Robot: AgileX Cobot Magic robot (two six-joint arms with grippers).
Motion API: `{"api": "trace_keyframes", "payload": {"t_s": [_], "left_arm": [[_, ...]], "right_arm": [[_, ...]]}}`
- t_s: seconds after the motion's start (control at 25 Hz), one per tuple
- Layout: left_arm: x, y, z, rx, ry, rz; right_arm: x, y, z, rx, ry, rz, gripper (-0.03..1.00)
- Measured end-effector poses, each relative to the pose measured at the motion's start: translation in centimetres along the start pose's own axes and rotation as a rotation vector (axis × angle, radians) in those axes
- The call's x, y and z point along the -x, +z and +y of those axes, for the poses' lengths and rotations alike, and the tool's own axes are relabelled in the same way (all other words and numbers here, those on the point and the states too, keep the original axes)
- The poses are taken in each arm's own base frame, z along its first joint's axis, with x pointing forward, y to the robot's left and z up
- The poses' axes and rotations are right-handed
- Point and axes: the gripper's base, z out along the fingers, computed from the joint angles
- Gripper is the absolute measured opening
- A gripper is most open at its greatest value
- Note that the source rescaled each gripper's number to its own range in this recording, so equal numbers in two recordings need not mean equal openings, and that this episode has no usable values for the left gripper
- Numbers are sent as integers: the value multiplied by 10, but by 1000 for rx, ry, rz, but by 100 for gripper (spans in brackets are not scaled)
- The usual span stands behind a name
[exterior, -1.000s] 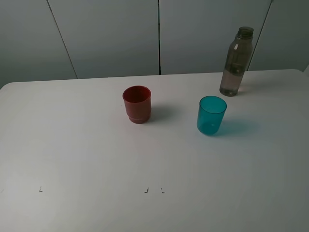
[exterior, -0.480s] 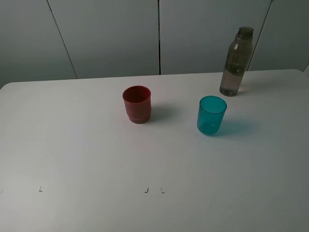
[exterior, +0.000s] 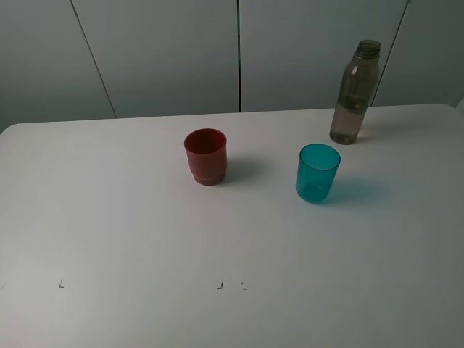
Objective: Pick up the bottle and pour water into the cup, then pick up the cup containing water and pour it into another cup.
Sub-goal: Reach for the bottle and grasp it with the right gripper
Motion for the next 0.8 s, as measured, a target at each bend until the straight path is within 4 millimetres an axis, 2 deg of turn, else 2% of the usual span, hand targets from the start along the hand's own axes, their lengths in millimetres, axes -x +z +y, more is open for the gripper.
{"api": "trace_keyframes", "payload": {"t_s": [0.8], "left_arm": [[0,0,0,0,-7,0]], "right_arm": [[0,0,0,0,0,0,100]]}}
